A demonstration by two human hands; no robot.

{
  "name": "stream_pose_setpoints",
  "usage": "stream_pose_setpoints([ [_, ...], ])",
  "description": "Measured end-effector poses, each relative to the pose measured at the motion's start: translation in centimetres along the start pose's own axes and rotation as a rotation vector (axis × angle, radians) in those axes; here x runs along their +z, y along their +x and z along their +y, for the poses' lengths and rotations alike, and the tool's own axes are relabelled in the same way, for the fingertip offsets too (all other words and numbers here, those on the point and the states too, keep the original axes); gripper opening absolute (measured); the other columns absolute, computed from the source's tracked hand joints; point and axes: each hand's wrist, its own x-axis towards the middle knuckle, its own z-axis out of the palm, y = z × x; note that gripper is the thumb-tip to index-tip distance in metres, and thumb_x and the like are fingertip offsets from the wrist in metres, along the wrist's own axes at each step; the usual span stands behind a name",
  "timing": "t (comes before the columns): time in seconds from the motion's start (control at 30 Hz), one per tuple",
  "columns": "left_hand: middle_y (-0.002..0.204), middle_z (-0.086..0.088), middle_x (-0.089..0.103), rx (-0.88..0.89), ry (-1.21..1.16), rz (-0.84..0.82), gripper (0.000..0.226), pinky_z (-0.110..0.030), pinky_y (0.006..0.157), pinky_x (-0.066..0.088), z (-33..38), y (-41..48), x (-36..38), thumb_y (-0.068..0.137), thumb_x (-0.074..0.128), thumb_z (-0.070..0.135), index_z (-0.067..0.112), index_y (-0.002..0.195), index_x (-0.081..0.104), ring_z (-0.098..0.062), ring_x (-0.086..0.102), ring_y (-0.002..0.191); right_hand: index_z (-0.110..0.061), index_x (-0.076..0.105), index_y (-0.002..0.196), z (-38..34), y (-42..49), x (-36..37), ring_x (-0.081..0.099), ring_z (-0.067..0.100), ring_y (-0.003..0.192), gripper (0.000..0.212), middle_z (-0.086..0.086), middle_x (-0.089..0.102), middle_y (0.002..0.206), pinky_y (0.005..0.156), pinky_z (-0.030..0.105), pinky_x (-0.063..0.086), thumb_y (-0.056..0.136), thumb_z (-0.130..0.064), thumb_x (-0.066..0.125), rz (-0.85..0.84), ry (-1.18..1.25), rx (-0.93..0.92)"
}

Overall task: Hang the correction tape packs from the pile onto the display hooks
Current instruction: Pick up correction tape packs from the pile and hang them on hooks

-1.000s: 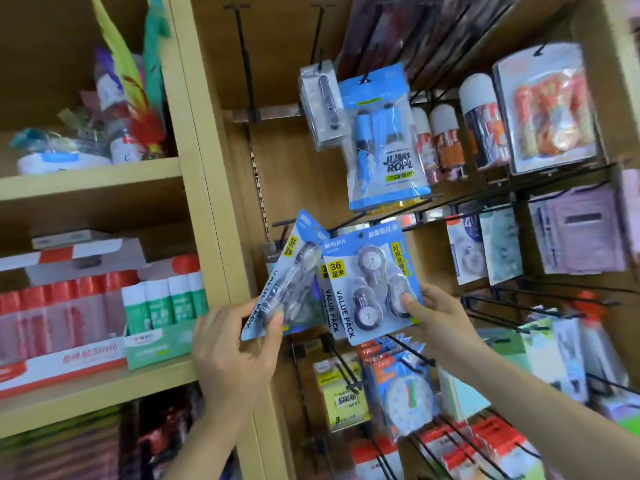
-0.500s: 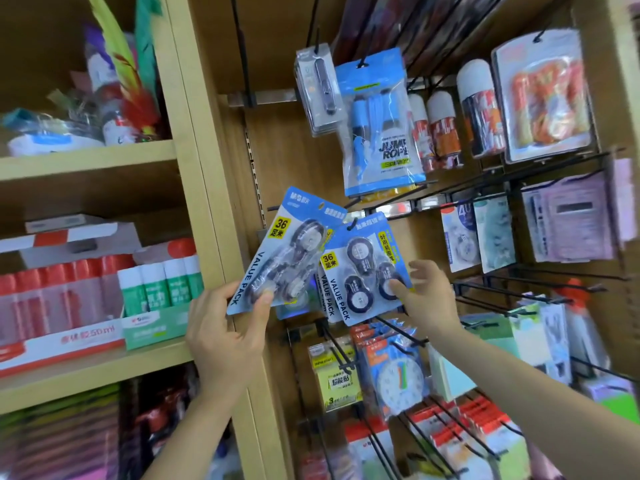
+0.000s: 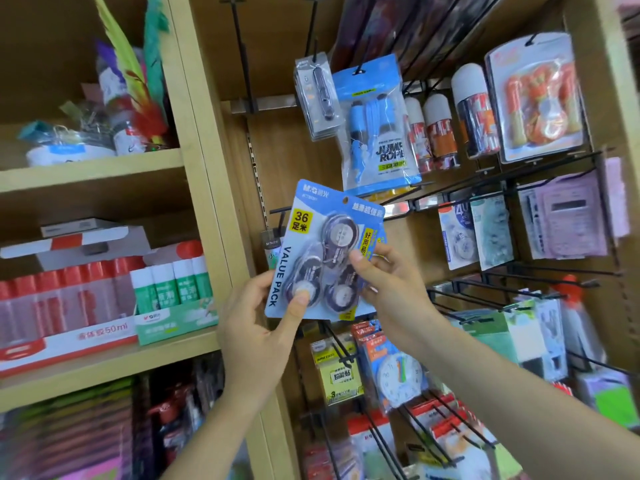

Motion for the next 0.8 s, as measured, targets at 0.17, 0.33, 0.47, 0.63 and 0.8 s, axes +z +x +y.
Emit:
stream_pose_setpoints([
  [0.17, 0.143, 0.001, 0.058, 0.384, 0.587, -0.034, 0.055, -0.034, 0.114, 0.027, -1.2, 2.5, -0.7, 0.092, 0.056, 0.056, 0.018, 0.13, 0.065, -0.019, 0.047, 0.137, -0.003, 0.057, 0.115, -0.9, 1.3, -1.5, 0.07, 0.03, 0.094, 0.03, 0.016, 0.073, 0.108, 0.086, 0.048, 0.057, 0.089, -0.011, 0.07, 0.083, -0.001, -0.045],
  [0.33, 0.167, -0.011, 0.015, 0.36, 0.938, -0.078, 0.074, -0.047, 0.126, 0.011, -3.4, 4.0, -0.6, 0.092, 0.052, 0.048, 0.01, 0.153, 0.037, -0.027, 0.01, 0.156, -0.017, 0.06, 0.106, -0.4, 3.7, -3.7, 0.072, 0.023, 0.095, 0.023, 0.007, 0.075, 0.102, 0.09, 0.047, 0.057, 0.088, -0.022, 0.074, 0.125, -0.259, -0.149],
  [0.47, 0.167, -0.012, 0.013, 0.382, 0.983, -0.078, 0.072, -0.051, 0.125, 0.012, -3.7, 3.9, -0.4, 0.09, 0.053, 0.041, 0.012, 0.154, 0.037, -0.03, 0.006, 0.156, -0.014, 0.059, 0.108, 1.2, 4.5, -4.7, 0.072, 0.024, 0.093, 0.022, 0.008, 0.076, 0.1, 0.084, 0.043, 0.058, 0.091, -0.022, 0.07, 0.097, -0.291, -0.14],
  [0.63, 0.167, -0.012, 0.013, 0.397, 1.008, -0.08, 0.069, -0.052, 0.125, 0.013, -3.8, 3.8, -0.6, 0.089, 0.051, 0.041, 0.013, 0.151, 0.042, -0.031, 0.007, 0.156, -0.011, 0.061, 0.107, 3.5, 4.1, -6.4, 0.072, 0.02, 0.084, 0.018, 0.006, 0.075, 0.094, 0.073, 0.035, 0.055, 0.093, -0.019, 0.068, 0.15, -0.296, -0.06],
  [0.8, 0.167, -0.011, 0.015, 0.404, 1.01, -0.062, 0.065, -0.052, 0.125, 0.014, -3.9, 3.6, -0.4, 0.088, 0.052, 0.039, 0.013, 0.148, 0.047, -0.031, 0.009, 0.156, -0.01, 0.059, 0.11, 3.3, 3.5, -6.4, 0.07, 0.017, 0.084, 0.022, 0.007, 0.075, 0.097, 0.072, 0.031, 0.056, 0.093, -0.02, 0.068, 0.084, -0.393, -0.138],
])
